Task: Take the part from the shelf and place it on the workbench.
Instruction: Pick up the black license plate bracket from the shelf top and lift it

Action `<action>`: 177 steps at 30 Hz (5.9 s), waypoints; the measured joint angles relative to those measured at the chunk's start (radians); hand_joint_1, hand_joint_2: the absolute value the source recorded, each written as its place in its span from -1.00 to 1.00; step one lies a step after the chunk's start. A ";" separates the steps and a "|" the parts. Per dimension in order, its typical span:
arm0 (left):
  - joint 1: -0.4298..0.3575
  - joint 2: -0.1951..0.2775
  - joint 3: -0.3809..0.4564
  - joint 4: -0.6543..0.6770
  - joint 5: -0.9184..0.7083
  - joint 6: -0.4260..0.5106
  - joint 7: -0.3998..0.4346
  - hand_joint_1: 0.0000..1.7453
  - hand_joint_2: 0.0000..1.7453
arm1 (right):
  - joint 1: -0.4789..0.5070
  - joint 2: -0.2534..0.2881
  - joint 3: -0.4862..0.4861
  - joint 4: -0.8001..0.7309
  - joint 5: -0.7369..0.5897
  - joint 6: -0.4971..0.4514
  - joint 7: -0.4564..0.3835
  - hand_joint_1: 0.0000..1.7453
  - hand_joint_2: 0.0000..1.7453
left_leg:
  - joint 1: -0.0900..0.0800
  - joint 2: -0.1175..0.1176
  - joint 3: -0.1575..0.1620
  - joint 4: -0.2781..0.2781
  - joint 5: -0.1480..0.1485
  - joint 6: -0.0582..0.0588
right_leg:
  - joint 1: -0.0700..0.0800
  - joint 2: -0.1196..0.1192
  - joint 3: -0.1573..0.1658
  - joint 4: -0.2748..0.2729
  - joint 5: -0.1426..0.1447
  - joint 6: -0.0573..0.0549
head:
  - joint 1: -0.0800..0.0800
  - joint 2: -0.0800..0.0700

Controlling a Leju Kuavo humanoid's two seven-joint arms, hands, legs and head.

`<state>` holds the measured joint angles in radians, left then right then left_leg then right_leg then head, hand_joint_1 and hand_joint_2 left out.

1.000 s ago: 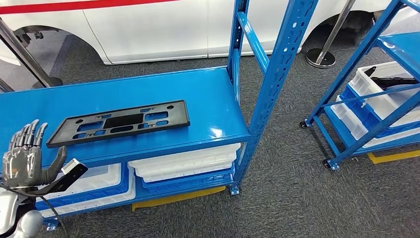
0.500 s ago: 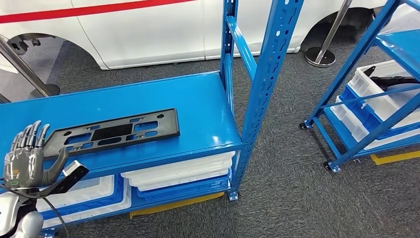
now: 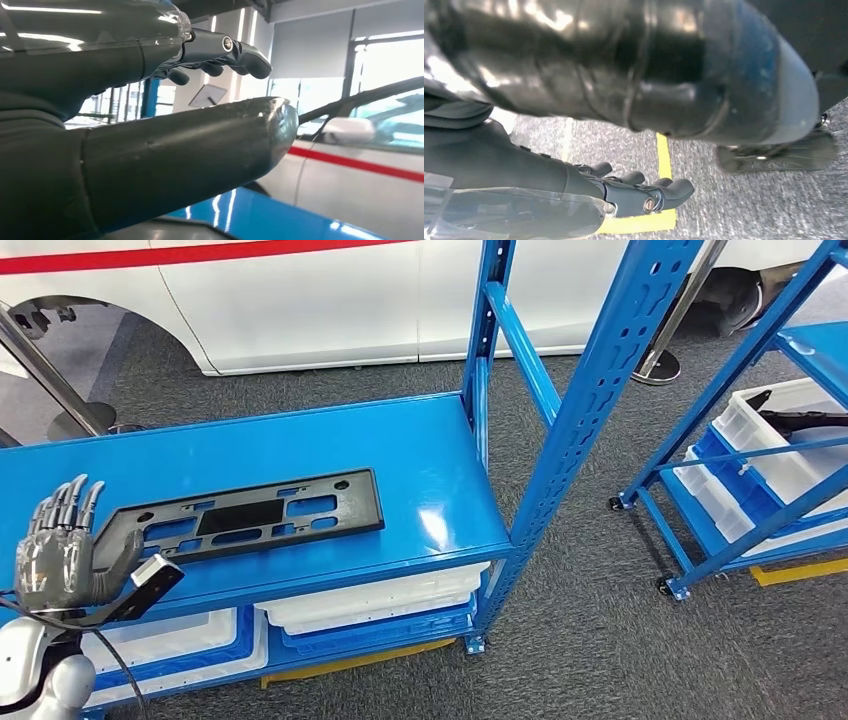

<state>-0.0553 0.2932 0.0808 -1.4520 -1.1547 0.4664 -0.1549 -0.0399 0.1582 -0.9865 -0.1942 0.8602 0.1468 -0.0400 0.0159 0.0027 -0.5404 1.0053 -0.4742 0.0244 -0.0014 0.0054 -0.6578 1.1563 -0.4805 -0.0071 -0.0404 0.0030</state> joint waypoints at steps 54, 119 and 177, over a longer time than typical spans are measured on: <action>0.074 -0.054 0.129 0.208 0.454 -0.061 -0.282 -1.00 1.00 | 0.000 0.000 -0.004 0.000 0.033 0.012 -0.005 -1.00 -1.00 | -0.005 0.001 0.017 -0.008 -0.019 -0.026 | 0.007 0.003 0.053 -0.120 0.032 -0.012 | 0.000 0.000; -0.243 0.001 -0.092 0.511 -0.365 0.180 0.078 -1.00 1.00 | -0.009 -0.014 -0.029 0.000 0.116 0.050 -0.013 -1.00 -1.00 | -0.007 0.000 0.028 -0.008 -0.020 -0.027 | 0.005 0.001 0.062 -0.120 0.030 -0.014 | 0.000 0.000; -0.333 -0.078 -0.139 0.678 -0.221 0.153 0.043 1.00 1.00 | -0.009 -0.025 -0.054 0.000 0.123 0.051 -0.023 -1.00 -1.00 | -0.006 0.000 0.028 -0.008 -0.020 -0.027 | 0.006 0.001 0.064 -0.120 0.030 -0.014 | 0.000 0.000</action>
<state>-0.3878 0.2152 -0.0584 -0.7741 -1.3752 0.6191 -0.1118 -0.0486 0.1328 -1.0408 -0.1938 0.9832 0.1975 -0.0626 0.0097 0.0026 -0.5121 0.9972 -0.4942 -0.0025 0.0045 0.0066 -0.5935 1.0362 -0.4507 -0.0206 -0.0408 0.0030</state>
